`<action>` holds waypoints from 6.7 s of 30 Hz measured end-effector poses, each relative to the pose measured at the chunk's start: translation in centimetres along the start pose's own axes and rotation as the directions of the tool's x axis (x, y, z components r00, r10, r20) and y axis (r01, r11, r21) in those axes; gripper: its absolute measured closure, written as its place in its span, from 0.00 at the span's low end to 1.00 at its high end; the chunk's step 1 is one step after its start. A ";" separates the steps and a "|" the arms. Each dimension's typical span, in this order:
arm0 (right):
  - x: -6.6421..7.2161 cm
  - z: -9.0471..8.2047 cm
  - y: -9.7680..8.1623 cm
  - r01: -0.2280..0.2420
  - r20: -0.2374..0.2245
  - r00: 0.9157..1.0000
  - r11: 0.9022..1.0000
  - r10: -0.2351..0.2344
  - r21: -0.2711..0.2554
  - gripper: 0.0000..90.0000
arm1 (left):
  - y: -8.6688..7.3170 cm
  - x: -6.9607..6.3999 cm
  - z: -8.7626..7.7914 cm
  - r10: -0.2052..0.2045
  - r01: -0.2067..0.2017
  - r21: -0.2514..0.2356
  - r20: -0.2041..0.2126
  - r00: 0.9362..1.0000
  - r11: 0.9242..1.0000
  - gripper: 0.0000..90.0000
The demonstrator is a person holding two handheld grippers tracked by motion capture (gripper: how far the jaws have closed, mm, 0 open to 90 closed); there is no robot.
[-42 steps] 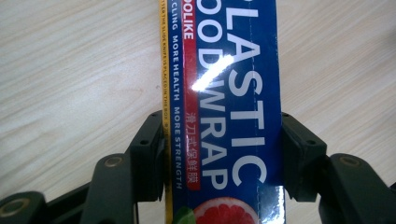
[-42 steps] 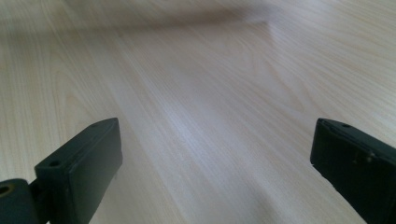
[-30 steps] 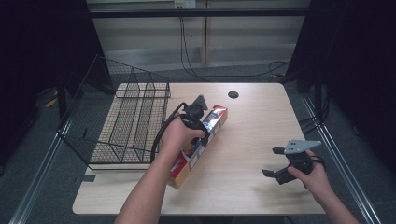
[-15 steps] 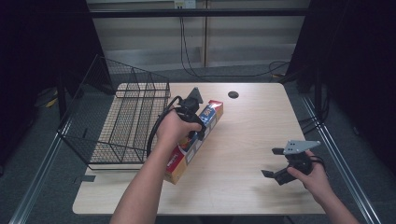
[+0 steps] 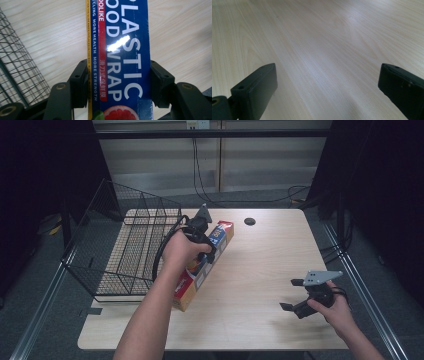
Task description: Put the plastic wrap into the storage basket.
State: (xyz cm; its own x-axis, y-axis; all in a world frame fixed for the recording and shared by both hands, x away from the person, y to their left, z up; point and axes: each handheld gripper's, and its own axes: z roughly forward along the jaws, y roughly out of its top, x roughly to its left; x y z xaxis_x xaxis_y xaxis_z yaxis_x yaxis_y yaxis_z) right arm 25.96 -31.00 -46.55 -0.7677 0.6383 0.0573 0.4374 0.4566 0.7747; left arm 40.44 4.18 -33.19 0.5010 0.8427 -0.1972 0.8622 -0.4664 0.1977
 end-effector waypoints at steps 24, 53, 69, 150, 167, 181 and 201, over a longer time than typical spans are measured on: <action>0.1 0.0 0.1 0.001 0.000 1.000 1.000 -0.001 -0.005 0.02 | 0.1 1.4 -3.9 -0.041 0.041 -0.034 -0.016 0.999 0.999 0.48; 0.0 0.0 0.1 0.001 0.002 1.000 1.000 -0.001 -0.004 0.02 | 0.1 2.6 -7.4 -0.093 0.091 -0.062 -0.035 0.995 0.994 0.48; 0.0 0.1 0.1 0.001 0.000 1.000 1.000 -0.001 0.003 0.02 | -0.3 3.7 -9.0 -0.124 0.120 -0.080 -0.043 0.991 0.990 0.48; 0.0 0.2 0.0 0.000 0.005 1.000 1.000 0.000 0.008 0.02 | -3.6 10.7 -12.9 -0.294 0.278 -0.136 -0.114 0.949 0.951 0.48; 0.0 0.3 0.0 0.003 0.000 1.000 1.000 -0.003 0.012 0.02 | -4.5 12.2 -13.8 -0.340 0.315 -0.176 -0.139 0.930 0.933 0.48; -0.1 0.2 0.0 -0.009 0.003 1.000 1.000 0.009 0.008 0.02 | -5.2 13.7 -14.6 -0.368 0.336 -0.197 -0.160 0.916 0.921 0.48; 0.0 0.3 -0.2 -0.007 0.003 1.000 1.000 0.007 0.014 0.02 | -6.4 15.6 -14.6 -0.413 0.376 -0.208 -0.174 0.894 0.903 0.48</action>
State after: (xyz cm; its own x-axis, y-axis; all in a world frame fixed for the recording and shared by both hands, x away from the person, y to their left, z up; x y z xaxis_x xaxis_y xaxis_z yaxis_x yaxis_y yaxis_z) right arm 26.08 -30.88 -46.89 -0.7633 0.6431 0.0610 0.4495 0.4609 0.7652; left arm 41.67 24.26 -23.54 0.0790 0.9927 -0.0906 0.9516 -0.0481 0.3035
